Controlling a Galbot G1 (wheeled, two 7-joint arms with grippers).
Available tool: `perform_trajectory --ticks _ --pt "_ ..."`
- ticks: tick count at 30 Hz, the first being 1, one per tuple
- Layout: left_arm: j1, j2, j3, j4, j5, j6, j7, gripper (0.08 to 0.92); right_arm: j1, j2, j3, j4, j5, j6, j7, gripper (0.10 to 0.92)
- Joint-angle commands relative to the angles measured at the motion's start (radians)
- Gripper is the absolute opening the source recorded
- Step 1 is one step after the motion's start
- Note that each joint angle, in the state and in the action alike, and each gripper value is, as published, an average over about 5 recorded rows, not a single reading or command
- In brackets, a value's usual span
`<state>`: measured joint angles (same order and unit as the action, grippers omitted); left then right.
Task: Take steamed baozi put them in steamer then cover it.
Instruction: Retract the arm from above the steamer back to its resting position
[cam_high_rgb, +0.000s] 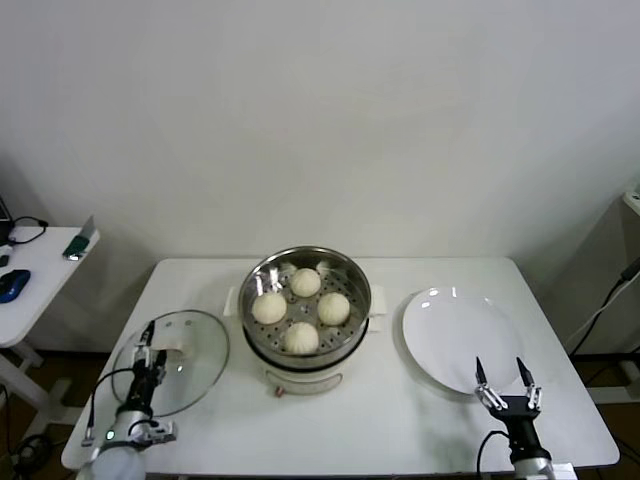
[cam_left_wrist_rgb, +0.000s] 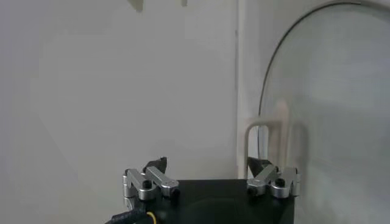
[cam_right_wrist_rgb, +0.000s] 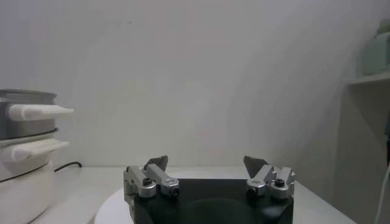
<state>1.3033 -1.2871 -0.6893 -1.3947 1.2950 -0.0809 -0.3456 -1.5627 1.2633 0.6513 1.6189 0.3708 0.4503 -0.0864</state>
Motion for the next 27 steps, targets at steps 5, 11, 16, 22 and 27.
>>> perform_trajectory --ticks 5,11,16,22,27 --pt "-0.041 0.001 0.003 0.065 0.016 0.012 0.024 0.756 -0.002 0.011 0.005 0.007 -0.010 0.000 0.000 0.823" --pt "-0.038 0.000 0.000 0.069 0.017 0.018 0.026 0.584 0.001 0.016 0.004 0.009 -0.019 0.000 -0.001 0.823" --pt "-0.031 -0.001 0.000 0.060 0.013 0.018 0.026 0.437 0.005 0.019 0.004 0.011 -0.026 0.000 -0.002 0.823" --pt "-0.028 -0.004 -0.001 0.049 -0.006 0.013 0.021 0.264 0.007 0.021 0.004 0.018 -0.033 0.001 -0.003 0.823" --pt "-0.013 0.004 -0.002 -0.025 -0.065 0.010 0.022 0.149 0.007 0.019 0.006 0.020 -0.036 0.001 -0.002 0.823"
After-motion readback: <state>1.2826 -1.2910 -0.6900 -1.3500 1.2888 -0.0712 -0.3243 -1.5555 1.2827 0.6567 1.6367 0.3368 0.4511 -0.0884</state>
